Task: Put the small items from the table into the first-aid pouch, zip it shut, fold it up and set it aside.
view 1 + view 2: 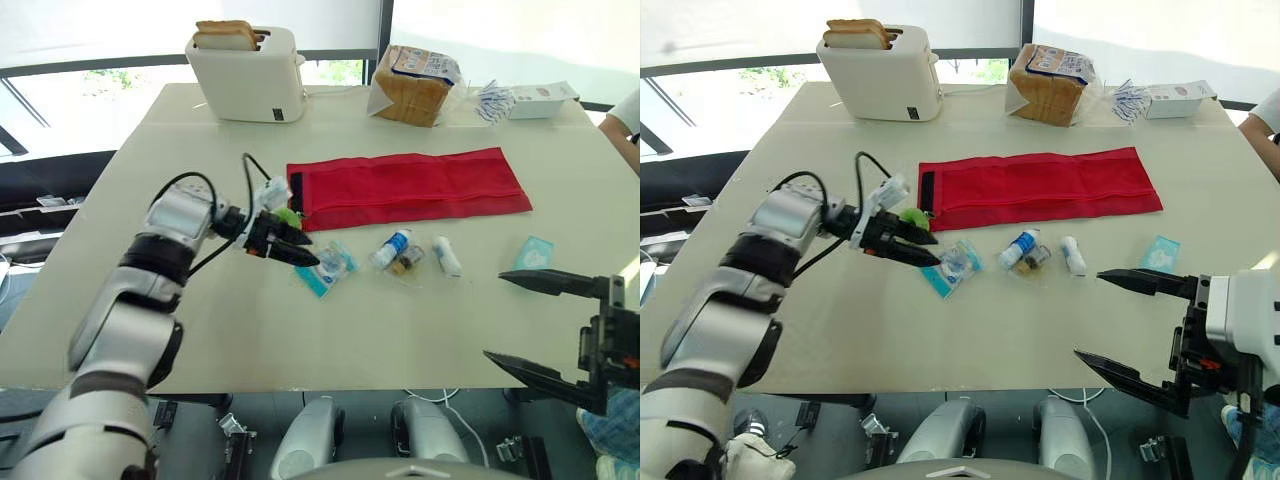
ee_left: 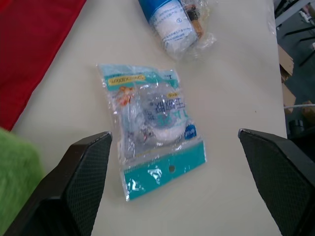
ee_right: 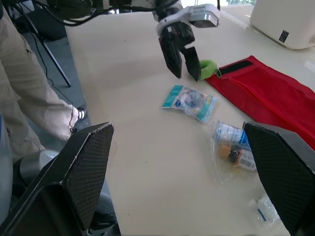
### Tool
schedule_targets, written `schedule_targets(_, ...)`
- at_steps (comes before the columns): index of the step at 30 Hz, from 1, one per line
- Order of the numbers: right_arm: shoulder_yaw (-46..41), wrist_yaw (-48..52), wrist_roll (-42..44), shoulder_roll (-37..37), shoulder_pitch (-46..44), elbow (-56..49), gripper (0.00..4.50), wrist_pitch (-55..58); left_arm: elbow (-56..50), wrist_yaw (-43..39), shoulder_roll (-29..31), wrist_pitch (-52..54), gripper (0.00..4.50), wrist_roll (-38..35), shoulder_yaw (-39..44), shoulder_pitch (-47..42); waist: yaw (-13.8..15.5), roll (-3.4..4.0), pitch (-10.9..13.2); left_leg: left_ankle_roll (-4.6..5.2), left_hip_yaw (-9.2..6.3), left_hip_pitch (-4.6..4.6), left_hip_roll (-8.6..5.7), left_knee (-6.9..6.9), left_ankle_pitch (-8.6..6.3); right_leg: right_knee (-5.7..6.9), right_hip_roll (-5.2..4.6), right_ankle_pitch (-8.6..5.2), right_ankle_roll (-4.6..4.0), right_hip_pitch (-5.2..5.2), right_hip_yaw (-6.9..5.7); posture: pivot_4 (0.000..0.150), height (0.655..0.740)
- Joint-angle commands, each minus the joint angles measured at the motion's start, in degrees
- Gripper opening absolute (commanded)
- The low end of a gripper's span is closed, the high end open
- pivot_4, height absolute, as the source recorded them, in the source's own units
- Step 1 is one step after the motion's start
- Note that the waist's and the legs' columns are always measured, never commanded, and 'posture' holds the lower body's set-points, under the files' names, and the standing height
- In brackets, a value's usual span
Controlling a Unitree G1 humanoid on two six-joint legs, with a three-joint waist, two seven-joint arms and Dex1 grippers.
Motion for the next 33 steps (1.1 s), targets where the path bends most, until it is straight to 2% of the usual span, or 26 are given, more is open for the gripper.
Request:
schedule_targets(1, 0.5, -1.3, 0.0, 0.0, -1.3, -1.1, 4.50, -0.6, 5.6, -2.6, -2.2, -1.8, 4.38, 3.4, -1.4, -3.4, -0.2, -0.04, 0.0, 0.00, 0.00, 0.00, 0.00, 0.00, 0.00, 0.00, 0.00, 0.00, 0.00, 0.00, 0.00, 0.150, 0.7400)
schedule_targets(7, 3.5, -2.1, -2.6, 0.8, -3.0, -1.0, 4.50, -1.2, 10.9, -3.7, -5.9, -1.4, 4.38, 4.4, -3.9, -5.0, -0.1, -0.11, 0.1, -0.02, -0.03, 0.00, 0.01, -0.01, 0.01, 0.02, 0.02, 0.00, 0.00, -0.03, 0.01, 0.150, 0.7400)
schedule_targets(8, 3.8, -2.3, -2.8, 0.9, -3.2, -1.2, 4.50, -1.2, 10.9, -3.7, -6.0, -1.3, 4.15, 4.4, -4.1, -4.7, -0.1, -0.10, 0.1, 0.00, -0.04, 0.01, 0.01, 0.00, 0.00, 0.02, 0.01, 0.00, 0.00, -0.02, 0.01, 0.150, 0.7400)
schedule_targets(11, 4.6, -3.2, -3.1, 1.3, -3.5, -1.6, 4.50, -1.1, 10.4, -3.7, -5.9, -0.2, 3.15, 4.0, -4.2, -3.7, -0.1, -0.11, 0.1, 0.00, -0.04, 0.01, 0.00, 0.00, 0.00, 0.03, 0.00, 0.00, 0.00, -0.02, 0.00, 0.150, 0.7400)
schedule_targets(18, 8.4, -5.2, -5.1, 2.8, -3.7, -2.8, 4.50, -1.3, 4.7, -3.7, -3.4, 4.2, 0.21, 2.1, -2.0, -1.4, -0.1, -0.14, 0.1, -0.07, -0.07, -0.01, 0.00, 0.01, 0.04, 0.04, -0.01, 0.00, 0.00, -0.03, 0.01, 0.150, 0.7400)
schedule_targets(19, 9.1, -5.6, -5.2, 3.0, -4.2, -2.7, 4.50, -1.3, 3.7, -3.7, -2.9, 5.1, 0.04, 1.8, -1.3, -1.1, -0.1, -0.14, 0.1, -0.08, -0.08, -0.01, 0.00, 0.01, 0.05, 0.04, -0.01, 0.00, 0.00, -0.03, 0.00, 0.150, 0.7400)
schedule_targets(25, 14.6, -11.1, -6.9, 3.4, -7.8, -2.0, 4.50, 0.6, -7.6, 0.0, 0.6, 12.7, 0.04, -2.9, 5.6, 3.7, -0.1, -0.14, 0.1, -0.11, -0.09, -0.02, 0.01, 0.01, 0.06, 0.05, -0.02, 0.00, 0.00, -0.06, 0.00, 0.150, 0.7400)
schedule_targets(27, 19.7, -17.9, -4.4, 4.6, -11.5, -1.2, 4.50, 3.8, -13.7, 3.1, 1.6, 17.9, 0.04, -6.1, 9.8, 6.5, -0.3, -0.14, 0.1, -0.14, -0.09, -0.02, 0.03, 0.00, 0.08, 0.06, -0.04, 0.00, -0.01, -0.11, 0.04, 0.150, 0.7400)
schedule_targets(30, 27.2, -28.6, -11.9, 4.6, -15.8, -2.4, 4.50, 10.0, -22.8, 7.3, 3.2, 24.9, 0.04, -9.8, 14.6, 11.7, -0.1, -0.10, 0.1, -0.17, -0.09, -0.04, 0.04, 0.00, 0.09, 0.11, -0.06, -0.01, -0.03, -0.17, 0.07, 0.150, 0.7400)
schedule_targets(33, 31.7, -22.7, -11.2, 5.6, -19.4, -2.6, 4.50, 6.3, -28.7, 10.3, 4.9, 23.4, 0.04, -10.2, 16.2, 16.9, -0.1, -0.09, 0.1, -0.18, -0.10, -0.10, 0.04, -0.01, 0.09, 0.11, -0.06, -0.01, -0.03, -0.27, 0.07, 0.150, 0.7400)
